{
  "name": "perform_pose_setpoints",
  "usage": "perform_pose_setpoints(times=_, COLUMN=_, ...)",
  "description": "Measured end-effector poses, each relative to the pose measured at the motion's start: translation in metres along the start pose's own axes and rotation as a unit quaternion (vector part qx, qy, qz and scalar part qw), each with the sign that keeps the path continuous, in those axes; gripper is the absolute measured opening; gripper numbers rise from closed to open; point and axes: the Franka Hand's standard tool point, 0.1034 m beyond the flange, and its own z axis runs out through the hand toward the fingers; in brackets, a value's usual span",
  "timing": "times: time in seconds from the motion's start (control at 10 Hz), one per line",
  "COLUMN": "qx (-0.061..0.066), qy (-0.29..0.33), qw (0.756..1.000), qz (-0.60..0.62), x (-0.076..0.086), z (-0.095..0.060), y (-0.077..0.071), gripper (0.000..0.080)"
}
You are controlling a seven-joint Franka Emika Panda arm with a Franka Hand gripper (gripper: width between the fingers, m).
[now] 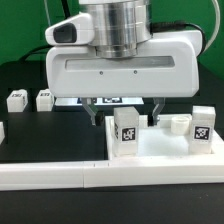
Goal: Assemble square table
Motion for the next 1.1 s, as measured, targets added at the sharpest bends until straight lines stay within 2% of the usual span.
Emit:
perform_pose_setpoints(times=0.2, qx=0.000, qy=0.003, qw=1.000, qz=-0.013, x=0.0001, z=0.0007, y=0.0008, gripper=0.0649)
perform_pose_setpoints(times=0.3, qx=0.000, qy=0.003, qw=1.000, qz=-0.014, x=0.0001, z=0.0008, y=0.0009, gripper=0.0519)
perform_pose_setpoints(times=0.4, qx=0.002, qy=0.003, qw=1.000, qz=0.002, x=0.0001, z=0.0008, y=0.0004, gripper=0.0519)
perform_pose_setpoints(times=0.5, qx=0.004, qy=0.003, qw=0.999, qz=0.041, x=0.0000, z=0.0008, y=-0.0006, gripper=0.0349)
perform_pose_setpoints(times=0.6, qx=0.004, qy=0.002, qw=0.997, qz=0.076, x=0.0000, z=0.0009, y=-0.0001, gripper=0.0290)
perform_pose_setpoints(times=0.9, qx=0.007, qy=0.002, qw=0.981, qz=0.193, x=0.0003, z=0.0007, y=0.0007, gripper=0.0290)
perform_pose_setpoints(times=1.0, qx=0.018, qy=-0.001, qw=0.960, qz=0.281, x=0.0008, z=0.0004, y=0.0030, gripper=0.0290)
perform_pose_setpoints(times=1.1, qx=0.030, qy=-0.009, qw=0.926, qz=0.377, x=0.0005, z=-0.0001, y=0.0050, gripper=0.0290)
